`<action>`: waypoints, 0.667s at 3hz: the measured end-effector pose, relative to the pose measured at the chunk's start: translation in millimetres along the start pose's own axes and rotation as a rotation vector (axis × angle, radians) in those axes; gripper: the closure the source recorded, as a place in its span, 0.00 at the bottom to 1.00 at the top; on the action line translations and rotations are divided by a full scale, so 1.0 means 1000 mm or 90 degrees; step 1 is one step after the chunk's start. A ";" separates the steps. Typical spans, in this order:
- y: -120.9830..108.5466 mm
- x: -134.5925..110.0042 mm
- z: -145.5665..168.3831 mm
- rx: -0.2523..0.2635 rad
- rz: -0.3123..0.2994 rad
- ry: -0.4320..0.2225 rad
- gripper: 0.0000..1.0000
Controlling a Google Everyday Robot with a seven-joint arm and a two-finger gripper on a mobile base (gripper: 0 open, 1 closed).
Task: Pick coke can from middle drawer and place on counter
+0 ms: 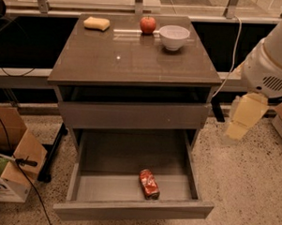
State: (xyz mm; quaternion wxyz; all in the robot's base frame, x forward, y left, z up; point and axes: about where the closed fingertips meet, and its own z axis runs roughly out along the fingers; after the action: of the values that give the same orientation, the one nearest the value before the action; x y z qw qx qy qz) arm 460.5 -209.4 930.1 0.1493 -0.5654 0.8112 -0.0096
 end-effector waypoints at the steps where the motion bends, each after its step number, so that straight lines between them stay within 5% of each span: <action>1: -0.017 0.011 0.054 -0.027 0.080 0.005 0.00; 2: -0.030 0.017 0.083 -0.027 0.124 0.007 0.00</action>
Offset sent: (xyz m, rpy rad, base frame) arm 0.0646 -0.0220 -0.1104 0.0705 0.0900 -0.2605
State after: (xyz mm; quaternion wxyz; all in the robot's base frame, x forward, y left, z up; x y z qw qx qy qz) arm 503.5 -223.4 852.6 0.1327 -0.4869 0.8631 0.0191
